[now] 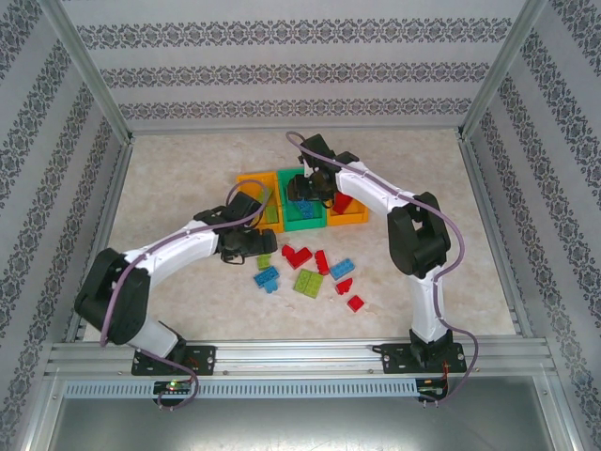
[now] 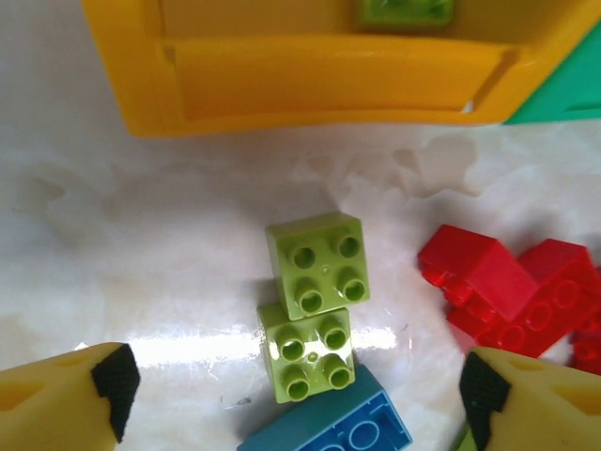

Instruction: Sort the legos into containers by color

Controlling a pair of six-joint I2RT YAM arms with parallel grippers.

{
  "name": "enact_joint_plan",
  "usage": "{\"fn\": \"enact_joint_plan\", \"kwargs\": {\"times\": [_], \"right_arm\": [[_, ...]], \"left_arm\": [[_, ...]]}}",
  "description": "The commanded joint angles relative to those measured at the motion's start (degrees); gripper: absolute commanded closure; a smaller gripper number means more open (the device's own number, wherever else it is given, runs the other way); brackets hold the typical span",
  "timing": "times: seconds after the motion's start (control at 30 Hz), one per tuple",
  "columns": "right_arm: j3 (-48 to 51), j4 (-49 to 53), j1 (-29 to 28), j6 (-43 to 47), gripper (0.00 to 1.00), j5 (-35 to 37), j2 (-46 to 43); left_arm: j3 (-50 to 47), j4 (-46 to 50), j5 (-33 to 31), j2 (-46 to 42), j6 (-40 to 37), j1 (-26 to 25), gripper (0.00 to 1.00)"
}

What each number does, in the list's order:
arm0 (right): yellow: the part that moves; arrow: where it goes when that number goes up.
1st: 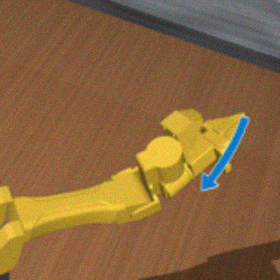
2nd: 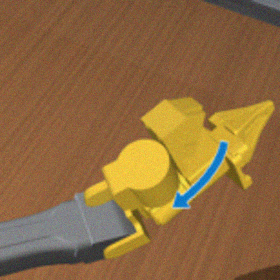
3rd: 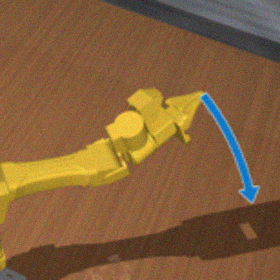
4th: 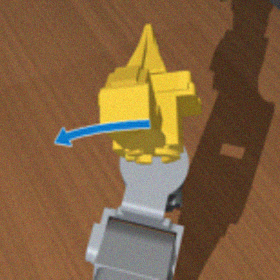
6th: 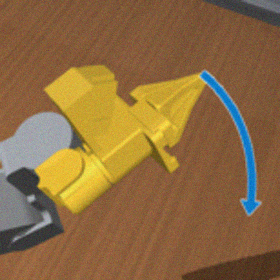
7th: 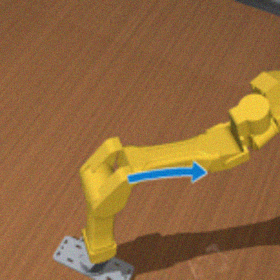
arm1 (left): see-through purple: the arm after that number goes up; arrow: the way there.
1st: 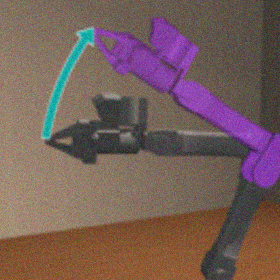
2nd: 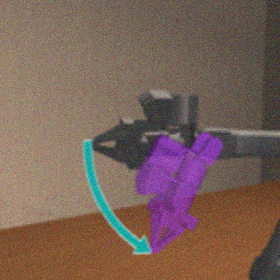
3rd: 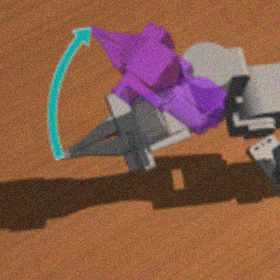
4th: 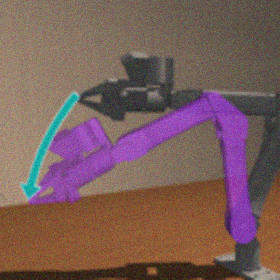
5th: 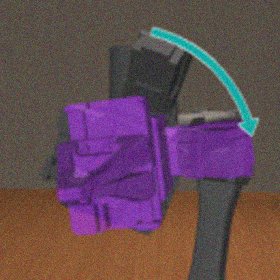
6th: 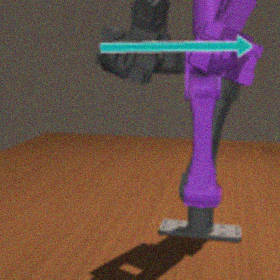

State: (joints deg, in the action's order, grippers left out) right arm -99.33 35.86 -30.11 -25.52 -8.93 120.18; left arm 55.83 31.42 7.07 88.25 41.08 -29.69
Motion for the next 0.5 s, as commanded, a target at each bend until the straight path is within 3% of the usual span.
{"fn": "enact_joint_plan", "kwargs": {"times": [0.0,0.2,0.37,0.47], "right_arm": [[0.75,0.60,0.53,0.07,0.41,-0.37,-1.51],[7.35,-2.03,0.83,-0.15,0.34,0.26,-9.19],[13.47,-3.37,2.18,-0.11,0.30,0.73,-15.53],[17.12,-4.58,3.32,-0.31,0.30,1.32,-19.09]], "left_arm": [[4.17,3.70,0.09,3.58,4.19,-0.63,0.16],[9.29,6.88,-0.99,10.29,5.61,-0.90,0.19],[10.67,8.32,-1.99,13.80,7.37,-1.55,0.30],[11.22,9.43,-3.27,15.10,7.89,-2.10,0.31]]}}
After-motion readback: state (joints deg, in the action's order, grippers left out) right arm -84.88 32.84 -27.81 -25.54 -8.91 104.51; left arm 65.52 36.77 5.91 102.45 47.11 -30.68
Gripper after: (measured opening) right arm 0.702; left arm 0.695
